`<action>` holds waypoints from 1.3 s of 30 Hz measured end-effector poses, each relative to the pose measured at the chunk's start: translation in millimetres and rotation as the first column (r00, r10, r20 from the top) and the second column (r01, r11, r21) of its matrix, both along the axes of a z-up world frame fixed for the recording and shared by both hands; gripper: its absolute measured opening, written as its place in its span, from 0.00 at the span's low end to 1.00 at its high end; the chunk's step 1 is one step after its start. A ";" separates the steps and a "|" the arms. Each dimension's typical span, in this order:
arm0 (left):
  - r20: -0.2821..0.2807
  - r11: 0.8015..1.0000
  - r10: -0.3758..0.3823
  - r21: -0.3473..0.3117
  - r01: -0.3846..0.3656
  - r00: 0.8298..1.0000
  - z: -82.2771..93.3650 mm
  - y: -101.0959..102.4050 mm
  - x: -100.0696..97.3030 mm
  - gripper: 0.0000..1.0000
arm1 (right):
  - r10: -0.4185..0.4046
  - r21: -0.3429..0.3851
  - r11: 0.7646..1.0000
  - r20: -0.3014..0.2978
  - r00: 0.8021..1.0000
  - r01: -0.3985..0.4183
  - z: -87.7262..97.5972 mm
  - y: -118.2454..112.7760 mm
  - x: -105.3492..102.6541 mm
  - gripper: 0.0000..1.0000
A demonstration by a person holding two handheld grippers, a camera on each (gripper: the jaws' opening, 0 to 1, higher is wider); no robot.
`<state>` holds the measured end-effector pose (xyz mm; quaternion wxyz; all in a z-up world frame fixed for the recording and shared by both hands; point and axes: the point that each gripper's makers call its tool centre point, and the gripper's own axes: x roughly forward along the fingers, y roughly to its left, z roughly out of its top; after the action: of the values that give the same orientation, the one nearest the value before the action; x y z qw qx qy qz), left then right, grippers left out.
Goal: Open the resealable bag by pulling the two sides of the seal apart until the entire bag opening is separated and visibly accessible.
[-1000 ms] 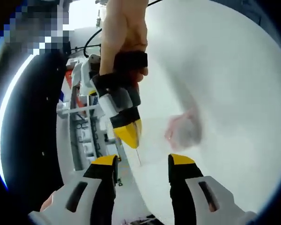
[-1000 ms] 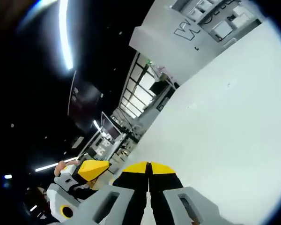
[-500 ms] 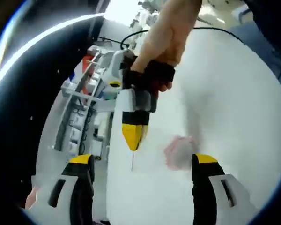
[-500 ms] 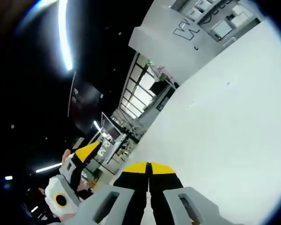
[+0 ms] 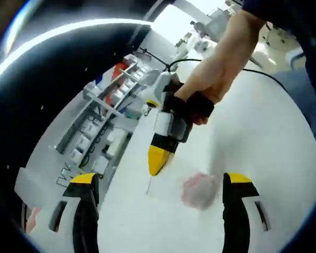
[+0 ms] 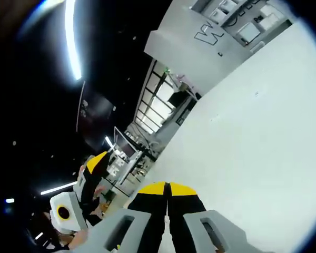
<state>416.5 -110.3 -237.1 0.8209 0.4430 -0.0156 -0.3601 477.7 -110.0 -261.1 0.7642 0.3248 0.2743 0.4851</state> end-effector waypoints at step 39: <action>-0.353 0.714 -0.146 -0.684 -0.148 0.924 19.5 16.5 -15.1 1.00 | 0.001 0.078 0.997 -0.103 0.995 0.007 -0.8 -3.5 2.2 0.00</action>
<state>401.4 -93.8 -217.6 0.9137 0.0206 0.0097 -0.4057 480.0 -113.4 -261.9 0.7362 0.3797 0.2936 0.4771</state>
